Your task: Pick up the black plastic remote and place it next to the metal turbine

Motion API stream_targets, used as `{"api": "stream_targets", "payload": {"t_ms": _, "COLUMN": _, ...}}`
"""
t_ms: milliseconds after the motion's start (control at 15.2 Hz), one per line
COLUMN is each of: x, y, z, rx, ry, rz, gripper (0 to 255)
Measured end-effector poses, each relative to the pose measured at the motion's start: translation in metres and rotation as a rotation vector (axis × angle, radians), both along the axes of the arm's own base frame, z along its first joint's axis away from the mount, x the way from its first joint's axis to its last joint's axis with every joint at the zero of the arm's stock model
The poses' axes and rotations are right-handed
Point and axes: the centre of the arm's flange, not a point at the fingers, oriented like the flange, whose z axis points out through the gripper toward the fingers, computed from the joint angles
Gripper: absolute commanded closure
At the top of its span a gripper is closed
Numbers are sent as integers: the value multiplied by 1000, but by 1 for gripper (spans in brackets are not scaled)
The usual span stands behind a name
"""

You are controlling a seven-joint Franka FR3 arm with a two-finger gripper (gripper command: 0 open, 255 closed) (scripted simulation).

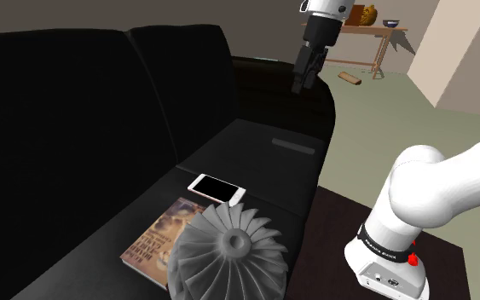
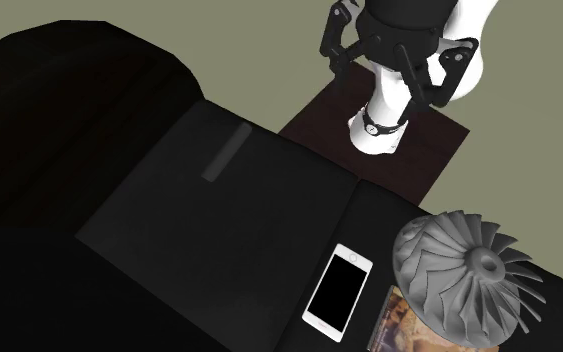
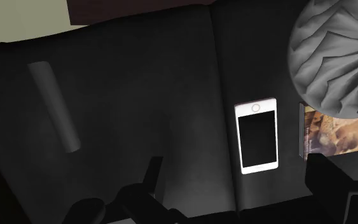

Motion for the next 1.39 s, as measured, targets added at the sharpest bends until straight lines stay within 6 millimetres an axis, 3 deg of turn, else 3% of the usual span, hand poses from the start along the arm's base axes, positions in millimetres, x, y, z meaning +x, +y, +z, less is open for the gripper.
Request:
{"api": "stream_targets", "payload": {"t_ms": 198, "x": 2, "y": -11, "z": -10, "rx": -1, "ry": 4, "rz": 2, "gripper": 0}}
{"api": "stream_targets", "payload": {"t_ms": 1386, "x": 54, "y": -172, "z": -179, "rx": -12, "ry": 63, "rz": 43, "gripper": 0}}
